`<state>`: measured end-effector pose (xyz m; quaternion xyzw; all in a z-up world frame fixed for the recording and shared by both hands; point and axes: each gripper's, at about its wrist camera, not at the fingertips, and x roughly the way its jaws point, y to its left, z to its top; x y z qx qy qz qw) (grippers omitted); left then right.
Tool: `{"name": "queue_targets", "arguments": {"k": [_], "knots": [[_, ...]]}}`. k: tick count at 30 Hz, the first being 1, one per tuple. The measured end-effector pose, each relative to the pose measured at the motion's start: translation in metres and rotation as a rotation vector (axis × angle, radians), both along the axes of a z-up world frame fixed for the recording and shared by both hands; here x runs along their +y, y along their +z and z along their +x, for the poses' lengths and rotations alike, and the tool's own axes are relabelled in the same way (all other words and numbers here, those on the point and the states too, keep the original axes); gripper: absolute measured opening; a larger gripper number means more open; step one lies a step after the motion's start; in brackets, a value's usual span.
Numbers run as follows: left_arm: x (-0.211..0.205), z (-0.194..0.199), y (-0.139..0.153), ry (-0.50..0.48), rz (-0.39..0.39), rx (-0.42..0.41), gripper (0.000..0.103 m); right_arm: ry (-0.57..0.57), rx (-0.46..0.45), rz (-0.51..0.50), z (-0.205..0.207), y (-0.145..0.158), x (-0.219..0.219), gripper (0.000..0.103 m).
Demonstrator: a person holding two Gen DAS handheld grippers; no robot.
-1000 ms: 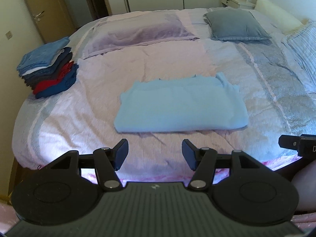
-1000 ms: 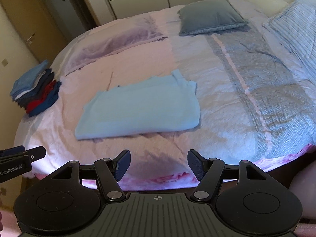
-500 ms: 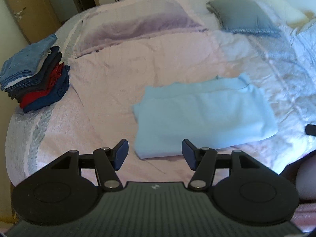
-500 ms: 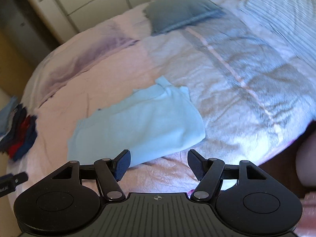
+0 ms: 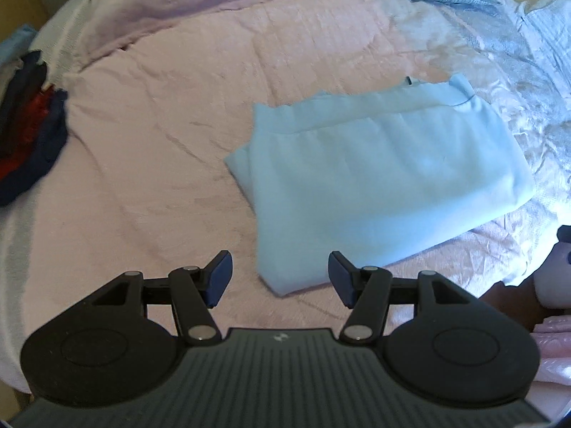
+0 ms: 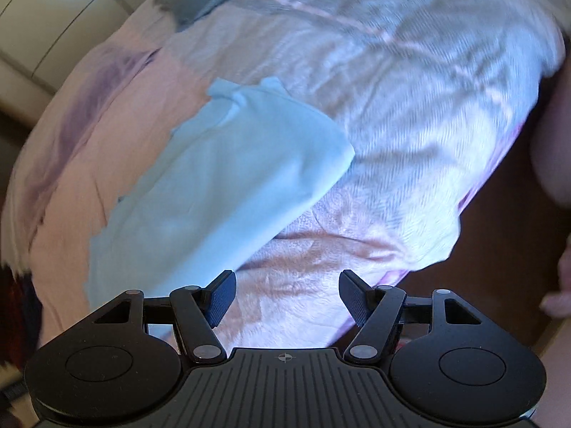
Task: Fold clothes
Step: 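Move both open grippers back toward the folded sweatshirt, then grasp the light-blue sweatshirt edge with the right gripper and fold it inward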
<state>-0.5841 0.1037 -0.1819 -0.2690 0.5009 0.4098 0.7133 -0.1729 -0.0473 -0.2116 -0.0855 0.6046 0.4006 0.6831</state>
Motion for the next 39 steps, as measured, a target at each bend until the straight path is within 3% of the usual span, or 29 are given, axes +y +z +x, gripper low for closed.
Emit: {"name": "queue_targets", "arguments": {"k": [8, 13, 16, 20, 22, 26, 30, 32, 35, 37, 39], "knots": [[0.001, 0.008, -0.054, 0.013, -0.059, -0.04, 0.048, -0.264, 0.184, 0.146, 0.044, -0.052, 0.001, 0.067], [0.0, 0.008, -0.074, 0.052, -0.041, -0.136, 0.043, -0.381, 0.246, 0.244, 0.078, -0.098, 0.003, 0.067], [0.004, 0.009, -0.084, 0.095, -0.033, -0.19, 0.031, -0.447, 0.28, 0.289, 0.099, -0.123, 0.001, 0.067], [0.012, 0.01, -0.089, 0.156, -0.013, -0.27, 0.021, -0.44, 0.321, 0.411, 0.114, -0.141, 0.001, 0.067], [0.016, 0.011, -0.096, 0.181, -0.018, -0.301, 0.021, -0.41, 0.336, 0.458, 0.117, -0.15, 0.004, 0.066], [0.022, 0.009, -0.113, 0.265, -0.049, -0.302, 0.02, -0.373, 0.366, 0.495, 0.12, -0.164, 0.007, 0.045], [0.023, 0.005, -0.119, 0.314, -0.06, -0.314, 0.021, -0.36, 0.388, 0.534, 0.124, -0.163, 0.004, 0.044], [0.024, 0.003, -0.119, 0.322, -0.059, -0.315, 0.021, -0.331, 0.371, 0.546, 0.124, -0.157, 0.005, 0.037], [0.025, 0.0, -0.121, 0.337, -0.069, -0.319, 0.021, -0.288, 0.302, 0.446, 0.124, -0.157, 0.015, 0.022], [0.028, -0.002, -0.119, 0.345, -0.075, -0.327, 0.021, -0.289, 0.276, 0.39, 0.12, -0.155, 0.022, 0.018], [0.03, -0.005, -0.115, 0.348, -0.07, -0.329, 0.021, -0.222, 0.153, 0.321, 0.108, -0.136, 0.034, 0.016]]}}
